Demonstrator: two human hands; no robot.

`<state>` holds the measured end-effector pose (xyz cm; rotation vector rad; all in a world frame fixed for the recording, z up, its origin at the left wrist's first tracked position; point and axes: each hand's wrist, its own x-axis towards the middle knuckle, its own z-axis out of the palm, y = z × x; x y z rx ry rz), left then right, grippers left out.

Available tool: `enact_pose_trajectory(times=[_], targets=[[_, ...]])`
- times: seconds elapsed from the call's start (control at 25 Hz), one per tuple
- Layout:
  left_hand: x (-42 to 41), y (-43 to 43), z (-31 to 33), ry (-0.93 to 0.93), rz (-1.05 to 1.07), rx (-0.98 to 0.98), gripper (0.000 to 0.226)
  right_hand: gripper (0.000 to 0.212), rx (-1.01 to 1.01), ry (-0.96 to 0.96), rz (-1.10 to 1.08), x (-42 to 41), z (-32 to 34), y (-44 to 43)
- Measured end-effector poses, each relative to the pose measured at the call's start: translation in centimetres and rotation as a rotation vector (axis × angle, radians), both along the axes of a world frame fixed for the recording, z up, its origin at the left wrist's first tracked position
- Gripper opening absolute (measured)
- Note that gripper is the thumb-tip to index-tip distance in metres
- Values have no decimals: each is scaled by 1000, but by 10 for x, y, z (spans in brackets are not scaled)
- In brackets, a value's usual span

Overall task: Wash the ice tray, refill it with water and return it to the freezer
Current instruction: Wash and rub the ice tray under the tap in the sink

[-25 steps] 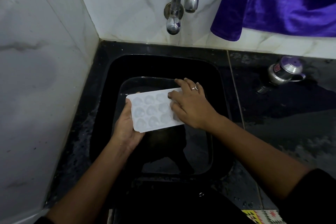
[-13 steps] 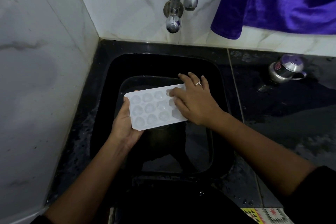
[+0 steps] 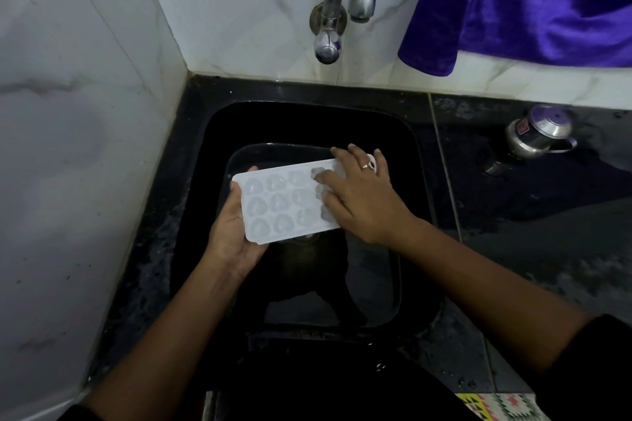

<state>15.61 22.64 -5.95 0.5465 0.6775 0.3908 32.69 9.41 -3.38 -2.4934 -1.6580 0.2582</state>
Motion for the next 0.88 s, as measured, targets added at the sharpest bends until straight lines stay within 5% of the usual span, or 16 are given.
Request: enact_pose_trajectory(times=[0.28, 0.72, 0.88], targets=[[-1, -9, 16, 10, -14, 48, 70, 54, -7, -15, 12, -3, 1, -2], [-5, -4, -3, 9, 18, 11, 50, 43, 8, -7, -50, -2, 6, -1], [-7, -6, 6, -18, -23, 18, 61, 55, 2, -1, 20, -5, 4, -7]])
